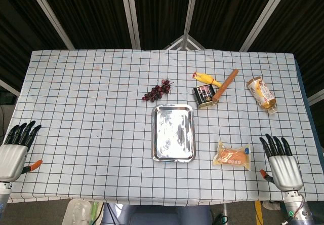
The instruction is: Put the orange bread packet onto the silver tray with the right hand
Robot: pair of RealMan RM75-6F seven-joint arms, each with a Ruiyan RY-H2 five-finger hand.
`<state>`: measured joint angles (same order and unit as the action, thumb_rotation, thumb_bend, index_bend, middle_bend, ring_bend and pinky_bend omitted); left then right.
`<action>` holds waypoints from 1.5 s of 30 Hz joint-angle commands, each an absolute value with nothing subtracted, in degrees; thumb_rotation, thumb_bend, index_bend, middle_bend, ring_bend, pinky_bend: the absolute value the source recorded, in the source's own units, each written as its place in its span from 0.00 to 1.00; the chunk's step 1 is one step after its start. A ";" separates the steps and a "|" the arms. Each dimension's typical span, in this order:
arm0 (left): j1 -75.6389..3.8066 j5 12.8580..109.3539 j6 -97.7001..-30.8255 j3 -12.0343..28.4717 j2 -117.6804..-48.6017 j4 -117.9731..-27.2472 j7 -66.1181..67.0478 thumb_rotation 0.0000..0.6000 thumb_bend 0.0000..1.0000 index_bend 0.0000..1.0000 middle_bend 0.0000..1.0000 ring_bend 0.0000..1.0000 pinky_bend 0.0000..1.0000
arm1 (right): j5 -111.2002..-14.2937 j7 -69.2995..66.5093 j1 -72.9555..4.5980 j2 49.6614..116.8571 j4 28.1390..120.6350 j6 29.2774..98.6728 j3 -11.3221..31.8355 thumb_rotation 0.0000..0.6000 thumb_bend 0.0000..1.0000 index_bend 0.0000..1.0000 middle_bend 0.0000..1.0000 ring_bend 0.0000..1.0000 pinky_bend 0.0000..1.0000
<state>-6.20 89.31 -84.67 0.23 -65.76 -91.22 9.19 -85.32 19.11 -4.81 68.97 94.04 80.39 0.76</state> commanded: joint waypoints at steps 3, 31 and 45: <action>-5.72 89.79 -85.63 0.07 -65.59 -91.35 8.85 1.00 0.05 0.00 0.00 0.00 0.04 | -85.64 19.69 -4.88 69.20 94.08 80.16 0.38 1.00 0.25 0.00 0.00 0.00 0.00; -6.11 88.97 -84.59 0.37 -65.97 -91.24 9.64 1.00 0.05 0.00 0.00 0.00 0.04 | -80.56 22.93 -14.22 81.59 88.18 63.40 2.10 1.00 0.25 0.00 0.00 0.00 0.06; -6.00 89.18 -84.80 0.27 -65.98 -91.35 9.82 1.00 0.05 0.00 0.00 0.00 0.04 | -83.80 23.07 -15.57 84.52 85.62 67.84 2.88 1.00 0.36 0.55 0.46 0.36 0.63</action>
<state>-6.01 89.18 -84.80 0.27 -65.98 -91.35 9.83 -83.38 22.99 -15.46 84.34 85.71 67.45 2.81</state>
